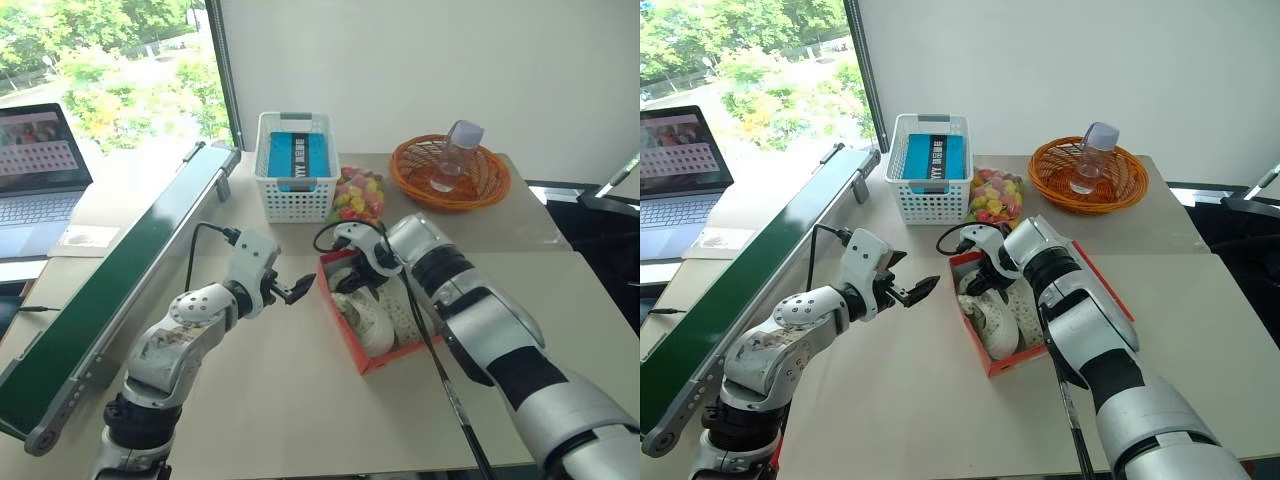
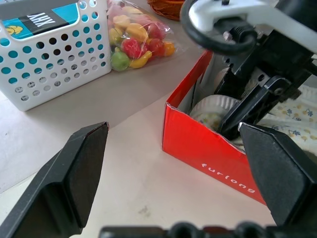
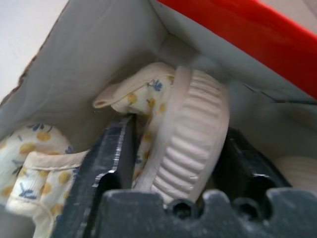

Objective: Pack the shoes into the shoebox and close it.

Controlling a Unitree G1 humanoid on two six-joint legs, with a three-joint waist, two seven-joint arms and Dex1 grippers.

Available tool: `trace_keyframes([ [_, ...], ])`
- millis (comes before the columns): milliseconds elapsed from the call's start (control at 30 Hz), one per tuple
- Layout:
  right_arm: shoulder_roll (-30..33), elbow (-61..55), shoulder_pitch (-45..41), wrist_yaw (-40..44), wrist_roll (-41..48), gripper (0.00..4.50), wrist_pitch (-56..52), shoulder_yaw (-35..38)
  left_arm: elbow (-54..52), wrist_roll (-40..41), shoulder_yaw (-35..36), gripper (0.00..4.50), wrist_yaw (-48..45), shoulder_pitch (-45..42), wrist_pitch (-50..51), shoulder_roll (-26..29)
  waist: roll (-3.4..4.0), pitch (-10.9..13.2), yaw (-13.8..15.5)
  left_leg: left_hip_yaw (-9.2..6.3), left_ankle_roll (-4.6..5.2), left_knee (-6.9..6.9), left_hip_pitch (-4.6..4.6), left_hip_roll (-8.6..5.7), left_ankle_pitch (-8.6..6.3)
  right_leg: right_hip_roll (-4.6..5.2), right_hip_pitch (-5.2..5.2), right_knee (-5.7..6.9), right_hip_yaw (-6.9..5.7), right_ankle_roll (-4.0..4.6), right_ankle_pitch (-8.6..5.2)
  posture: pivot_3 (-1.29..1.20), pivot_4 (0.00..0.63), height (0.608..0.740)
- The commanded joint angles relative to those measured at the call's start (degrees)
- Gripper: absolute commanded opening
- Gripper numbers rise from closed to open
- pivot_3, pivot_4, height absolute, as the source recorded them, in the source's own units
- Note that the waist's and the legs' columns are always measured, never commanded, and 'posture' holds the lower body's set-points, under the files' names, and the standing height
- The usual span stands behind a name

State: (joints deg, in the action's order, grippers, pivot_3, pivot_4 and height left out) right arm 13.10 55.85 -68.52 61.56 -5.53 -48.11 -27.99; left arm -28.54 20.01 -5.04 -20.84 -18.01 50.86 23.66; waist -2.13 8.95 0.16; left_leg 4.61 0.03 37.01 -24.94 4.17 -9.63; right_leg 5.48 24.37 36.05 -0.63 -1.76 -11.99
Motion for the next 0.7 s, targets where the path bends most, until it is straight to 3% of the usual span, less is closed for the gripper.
trace_keyframes([
  [33,2.6,-1.9,-0.2,1.3,0.0,4.26,-3.1,1.7,-2.6,-0.2,-0.4,4.50,-1.7,-0.6,-1.6,1.5,0.00,0.0,0.0,0.00,0.00,0.00,-0.01,0.00,0.00,0.00,0.01,0.00,0.00,0.00,0.00,0.00,0.150,0.740],
  [67,3.5,-4.0,-0.2,2.3,0.1,4.45,-4.1,1.7,-2.6,-0.1,-0.5,4.50,-2.4,-0.7,-1.6,2.1,0.01,0.0,0.0,0.00,0.00,0.00,-0.03,0.00,0.00,0.00,0.04,0.00,0.00,0.00,0.00,0.00,0.150,0.740],
  [267,12.0,-28.2,1.2,9.0,5.3,4.45,-21.5,1.7,-1.6,0.3,-1.8,4.50,-9.8,-1.4,-3.3,8.3,0.03,0.0,-0.3,0.02,0.01,-0.01,-0.44,0.00,0.02,-0.01,0.52,0.08,0.05,0.03,0.00,0.00,0.150,0.740],
  [433,17.0,-41.6,1.2,6.8,11.1,4.45,-32.4,5.9,0.5,0.3,-3.2,4.50,-15.2,-3.1,-5.7,11.7,0.09,0.1,-0.4,0.03,0.01,-0.02,-0.64,0.00,0.03,-0.01,0.76,0.11,0.07,0.07,-0.02,0.00,0.150,0.740],
  [533,20.0,-51.1,2.1,3.7,14.6,4.45,-36.4,15.0,2.8,-0.1,-5.4,4.50,-19.5,-5.9,-7.8,12.8,0.10,0.1,-0.4,0.05,0.01,-0.02,-0.64,0.00,0.03,-0.01,0.76,0.11,0.08,0.08,-0.03,0.00,0.150,0.740],
  [600,22.5,-60.5,5.9,0.1,15.4,4.45,-36.5,22.6,4.6,-0.1,-6.8,4.50,-22.5,-8.0,-9.3,13.2,0.09,0.1,0.2,0.05,0.01,-0.02,-0.66,0.00,0.03,-0.02,0.79,0.10,0.07,0.08,-0.03,0.00,0.150,0.740],
  [700,27.2,-69.7,12.3,-4.7,15.9,4.45,-39.5,28.3,7.7,-0.9,-8.7,4.50,-25.5,-10.4,-11.6,13.3,0.08,0.1,1.0,0.03,0.00,-0.03,-0.72,0.00,0.01,0.03,0.71,-0.07,-0.02,0.02,-0.07,0.00,0.150,0.740],
])
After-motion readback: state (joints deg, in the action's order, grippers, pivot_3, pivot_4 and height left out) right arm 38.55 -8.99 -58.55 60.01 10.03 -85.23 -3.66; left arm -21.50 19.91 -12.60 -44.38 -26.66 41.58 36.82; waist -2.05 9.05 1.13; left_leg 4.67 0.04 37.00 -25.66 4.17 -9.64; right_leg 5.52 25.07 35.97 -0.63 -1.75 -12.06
